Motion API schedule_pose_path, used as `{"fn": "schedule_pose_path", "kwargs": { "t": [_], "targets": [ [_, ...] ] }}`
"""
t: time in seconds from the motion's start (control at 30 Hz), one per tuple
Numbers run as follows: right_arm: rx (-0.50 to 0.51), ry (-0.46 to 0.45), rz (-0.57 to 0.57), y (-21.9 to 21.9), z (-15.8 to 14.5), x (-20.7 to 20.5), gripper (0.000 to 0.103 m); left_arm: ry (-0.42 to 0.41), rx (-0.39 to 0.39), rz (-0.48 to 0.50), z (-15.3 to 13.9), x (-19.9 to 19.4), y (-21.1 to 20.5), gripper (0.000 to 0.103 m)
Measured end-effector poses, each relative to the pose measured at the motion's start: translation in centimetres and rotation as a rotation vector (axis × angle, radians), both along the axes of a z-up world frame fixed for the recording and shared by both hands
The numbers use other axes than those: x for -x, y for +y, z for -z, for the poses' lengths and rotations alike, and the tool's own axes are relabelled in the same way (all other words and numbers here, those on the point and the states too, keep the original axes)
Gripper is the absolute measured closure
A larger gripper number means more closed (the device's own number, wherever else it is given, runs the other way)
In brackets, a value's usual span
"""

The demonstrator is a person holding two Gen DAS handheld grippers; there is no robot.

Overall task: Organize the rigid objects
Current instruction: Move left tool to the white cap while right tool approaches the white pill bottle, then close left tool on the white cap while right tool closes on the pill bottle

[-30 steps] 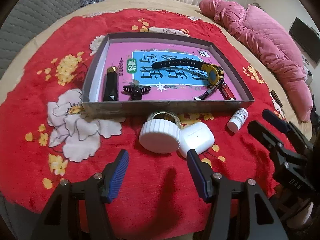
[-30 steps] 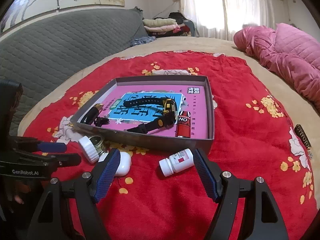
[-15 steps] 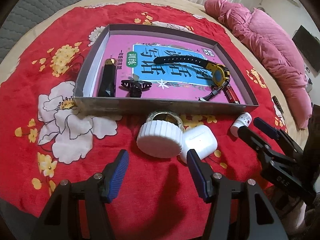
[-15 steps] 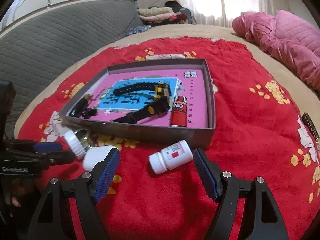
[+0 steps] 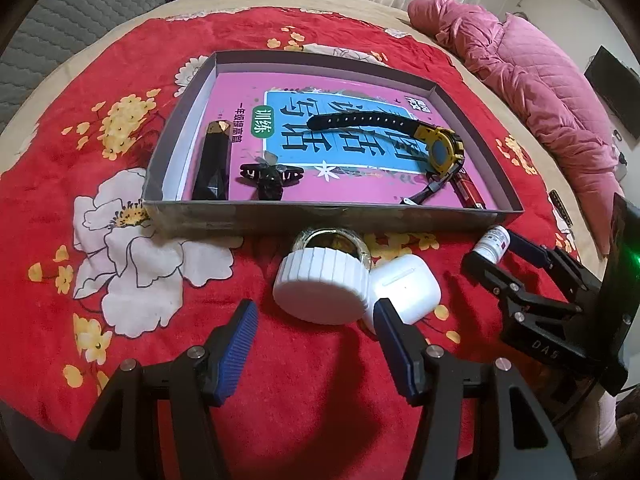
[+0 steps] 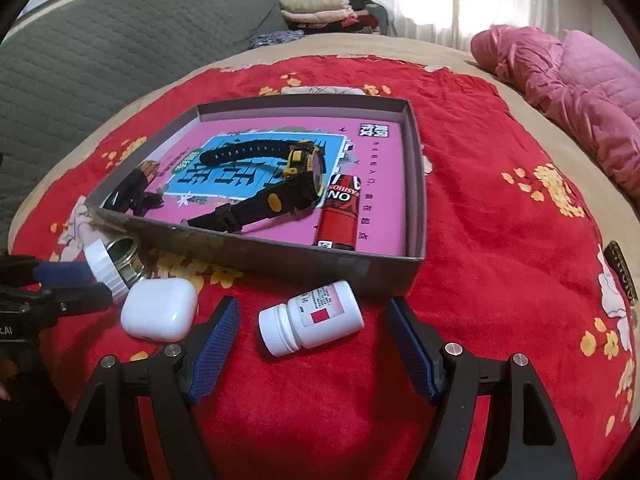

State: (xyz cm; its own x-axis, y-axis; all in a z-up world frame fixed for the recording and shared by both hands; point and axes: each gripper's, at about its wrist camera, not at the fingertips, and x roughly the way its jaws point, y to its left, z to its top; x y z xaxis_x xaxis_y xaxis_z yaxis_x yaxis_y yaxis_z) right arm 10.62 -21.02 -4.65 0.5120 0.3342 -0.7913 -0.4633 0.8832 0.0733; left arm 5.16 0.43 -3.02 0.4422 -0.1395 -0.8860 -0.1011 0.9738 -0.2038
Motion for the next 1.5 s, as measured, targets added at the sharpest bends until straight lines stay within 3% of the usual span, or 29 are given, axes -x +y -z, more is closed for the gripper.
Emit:
{"fn": "schedule_pose_path", "kwargs": {
  "t": [0.27,0.4,0.6,1.1,1.23,1.5],
  "targets": [
    [0.043,0.003,-0.054,1.2,0.6,0.0,0.027,-0.003,0.005,-0.009,0.1,-0.2,0.1,0.043],
    [0.047,0.013,-0.071,1.4,1.0,0.0,0.037,0.0,0.006,-0.01,0.2,-0.4,0.0,0.043],
    [-0.028,0.055,-0.04,0.4,1.0,-0.7,0.052,-0.004,0.009,-0.016,0.5,-0.7,0.3,0.043],
    [-0.073,0.057,-0.063,0.6,0.4,-0.3,0.051,-0.018,0.06,-0.018,1.1,-0.8,0.9,0.043],
    [-0.108,0.069,-0.048,0.2,0.3,-0.5,0.051,-0.03,0.102,-0.014,1.1,-0.8,1.3,0.052],
    [-0.172,0.077,-0.025,-0.6,-0.4,-0.7,0.051,-0.046,0.085,0.006,0.7,-0.6,1.0,0.053]
  ]
}}
